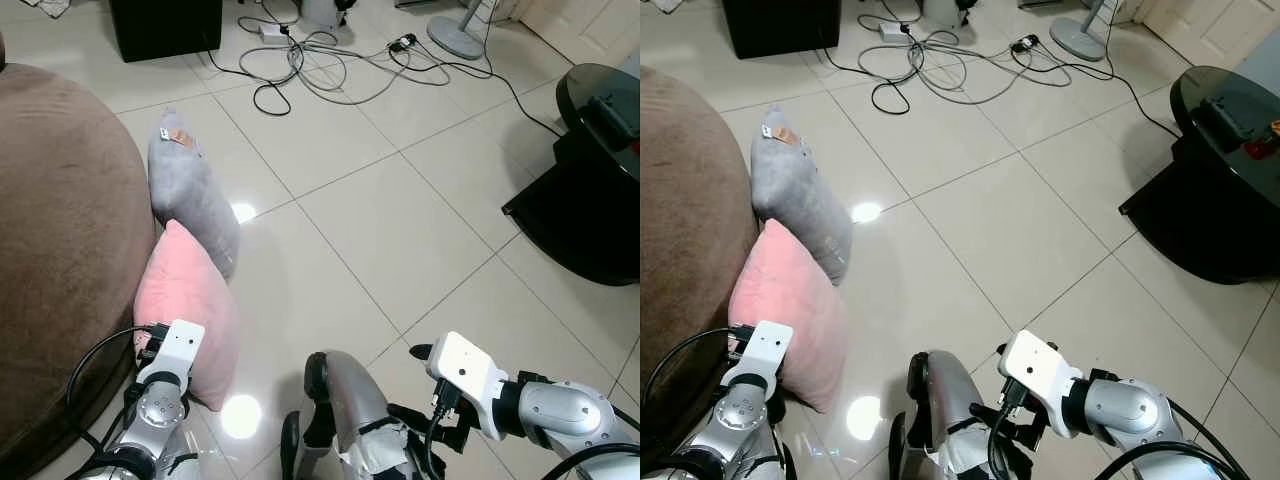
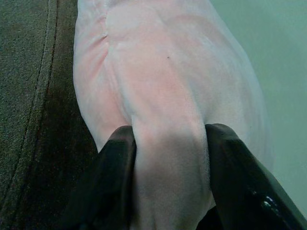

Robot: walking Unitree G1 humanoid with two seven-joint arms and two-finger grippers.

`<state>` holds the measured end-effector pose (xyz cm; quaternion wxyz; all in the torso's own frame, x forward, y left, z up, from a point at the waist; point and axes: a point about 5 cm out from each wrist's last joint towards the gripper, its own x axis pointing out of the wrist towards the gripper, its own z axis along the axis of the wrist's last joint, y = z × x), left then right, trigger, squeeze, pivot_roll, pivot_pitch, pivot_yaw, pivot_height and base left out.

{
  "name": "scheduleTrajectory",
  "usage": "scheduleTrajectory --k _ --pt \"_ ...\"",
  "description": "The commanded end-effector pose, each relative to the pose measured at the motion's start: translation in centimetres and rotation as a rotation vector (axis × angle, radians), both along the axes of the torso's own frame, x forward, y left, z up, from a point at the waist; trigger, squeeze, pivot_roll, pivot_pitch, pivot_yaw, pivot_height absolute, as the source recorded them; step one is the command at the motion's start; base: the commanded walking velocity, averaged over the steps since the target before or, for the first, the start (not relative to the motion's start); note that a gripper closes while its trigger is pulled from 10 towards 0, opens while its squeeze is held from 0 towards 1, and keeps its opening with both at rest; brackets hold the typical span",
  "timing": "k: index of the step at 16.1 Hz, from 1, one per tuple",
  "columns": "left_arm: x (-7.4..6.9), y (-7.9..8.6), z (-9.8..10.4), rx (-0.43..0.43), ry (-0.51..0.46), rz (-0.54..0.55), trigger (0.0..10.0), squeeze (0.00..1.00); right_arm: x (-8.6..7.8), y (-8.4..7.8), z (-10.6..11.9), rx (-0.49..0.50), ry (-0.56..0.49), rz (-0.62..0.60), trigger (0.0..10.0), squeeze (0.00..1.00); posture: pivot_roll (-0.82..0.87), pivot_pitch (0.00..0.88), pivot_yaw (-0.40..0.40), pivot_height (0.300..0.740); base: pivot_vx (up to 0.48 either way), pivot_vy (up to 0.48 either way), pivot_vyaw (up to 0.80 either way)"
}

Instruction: Move the pillow to the sofa from floor

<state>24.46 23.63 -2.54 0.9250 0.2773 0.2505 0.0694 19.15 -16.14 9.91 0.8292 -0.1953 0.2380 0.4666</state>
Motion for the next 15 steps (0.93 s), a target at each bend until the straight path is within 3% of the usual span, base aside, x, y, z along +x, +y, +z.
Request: scheduleTrajectory --k 1,10,15 --pt "-2.17 -1.01 -2.02 -0.02 0.11 -0.036 0.0 0.0 -0.29 -0.36 0.03 -0.009 0.01 0.006 10.0 0.0 -0.17 0.23 -0.32 0.584 0.0 0.0 0.0" --pt "-2.42 -0.97 -2.14 -0.041 0.114 -0.04 0.0 0.0 -0.01 -0.31 0.01 -0.004 0.002 0.007 10.0 0.0 -0.16 0.202 -0.312 0.584 0.0 0.0 0.0" --pt "-2.14 -1.67 -2.11 -0.088 0.12 -0.094 0.0 0.0 0.48 -0.07 -0.54 0.003 0.001 0.003 10.0 0.0 -0.13 0.175 -0.293 0.584 0.0 0.0 0.0"
